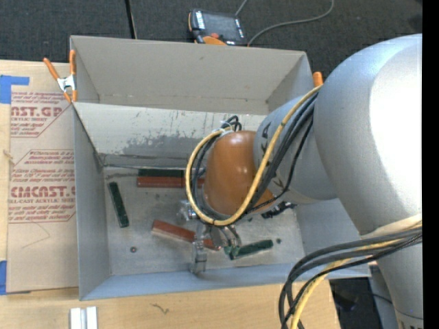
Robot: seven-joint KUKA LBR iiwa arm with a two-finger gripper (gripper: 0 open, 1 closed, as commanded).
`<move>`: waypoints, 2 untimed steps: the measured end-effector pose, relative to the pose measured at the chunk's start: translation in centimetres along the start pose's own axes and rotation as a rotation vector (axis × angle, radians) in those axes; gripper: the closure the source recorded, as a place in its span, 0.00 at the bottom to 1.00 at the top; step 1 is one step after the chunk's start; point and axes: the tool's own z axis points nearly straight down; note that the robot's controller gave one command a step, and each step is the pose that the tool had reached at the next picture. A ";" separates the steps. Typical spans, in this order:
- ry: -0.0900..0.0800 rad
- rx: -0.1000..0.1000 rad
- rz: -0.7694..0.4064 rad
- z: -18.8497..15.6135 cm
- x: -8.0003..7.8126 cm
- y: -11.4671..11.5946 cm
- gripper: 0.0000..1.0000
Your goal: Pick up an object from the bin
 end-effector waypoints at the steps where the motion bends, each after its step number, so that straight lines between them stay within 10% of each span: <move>1: -0.005 0.002 0.064 -3.5 -0.1 2.2 0.00; 2: -0.003 0.002 0.345 -3.3 -1.3 3.1 0.00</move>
Offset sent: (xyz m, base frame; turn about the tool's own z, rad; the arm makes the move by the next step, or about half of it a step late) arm -0.0004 0.0193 0.0339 0.0667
